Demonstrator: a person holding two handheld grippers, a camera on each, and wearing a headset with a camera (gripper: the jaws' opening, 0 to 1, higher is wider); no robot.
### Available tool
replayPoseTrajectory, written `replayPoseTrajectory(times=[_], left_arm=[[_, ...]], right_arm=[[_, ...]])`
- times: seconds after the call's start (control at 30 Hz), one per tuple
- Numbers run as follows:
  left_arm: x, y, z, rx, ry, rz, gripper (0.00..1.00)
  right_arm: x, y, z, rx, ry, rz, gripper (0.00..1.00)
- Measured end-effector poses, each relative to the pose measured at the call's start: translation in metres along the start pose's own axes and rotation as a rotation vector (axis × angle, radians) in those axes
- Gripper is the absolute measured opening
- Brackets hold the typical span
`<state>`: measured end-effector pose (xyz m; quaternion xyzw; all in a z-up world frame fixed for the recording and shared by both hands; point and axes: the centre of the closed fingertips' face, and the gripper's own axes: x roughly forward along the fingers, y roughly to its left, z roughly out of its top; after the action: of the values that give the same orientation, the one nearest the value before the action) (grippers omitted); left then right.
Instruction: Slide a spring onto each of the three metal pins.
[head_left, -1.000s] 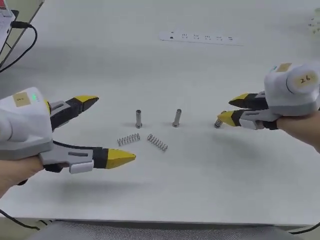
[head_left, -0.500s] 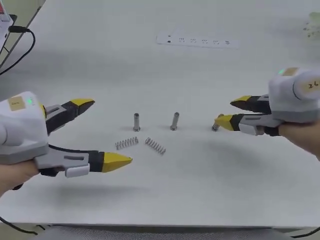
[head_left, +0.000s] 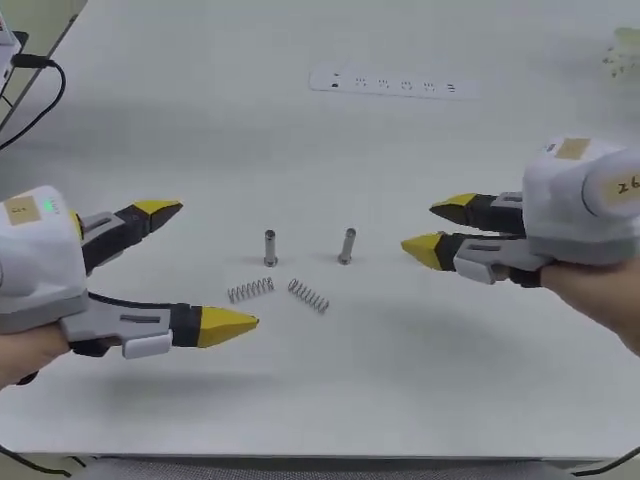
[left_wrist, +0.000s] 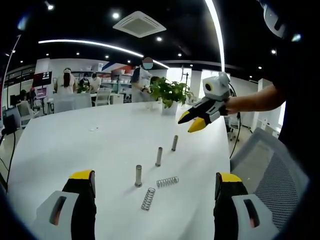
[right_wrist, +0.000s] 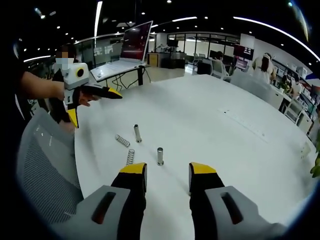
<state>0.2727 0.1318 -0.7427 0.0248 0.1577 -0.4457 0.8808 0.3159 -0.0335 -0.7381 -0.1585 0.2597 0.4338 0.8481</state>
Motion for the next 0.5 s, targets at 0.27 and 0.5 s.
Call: replayPoseTrajectory(times=[0.27, 0.5], left_arm=[[0.000, 0.002, 0.000, -0.001, 0.002, 0.003, 0.97], [-0.003, 0.003, -0.001, -0.005, 0.003, 0.008, 0.97]], right_arm=[[0.006, 0.012, -0.002, -0.010, 0.027, 0.033, 0.31], [0.019, 0.028, -0.008, -0.020, 0.054, 0.072, 0.30]])
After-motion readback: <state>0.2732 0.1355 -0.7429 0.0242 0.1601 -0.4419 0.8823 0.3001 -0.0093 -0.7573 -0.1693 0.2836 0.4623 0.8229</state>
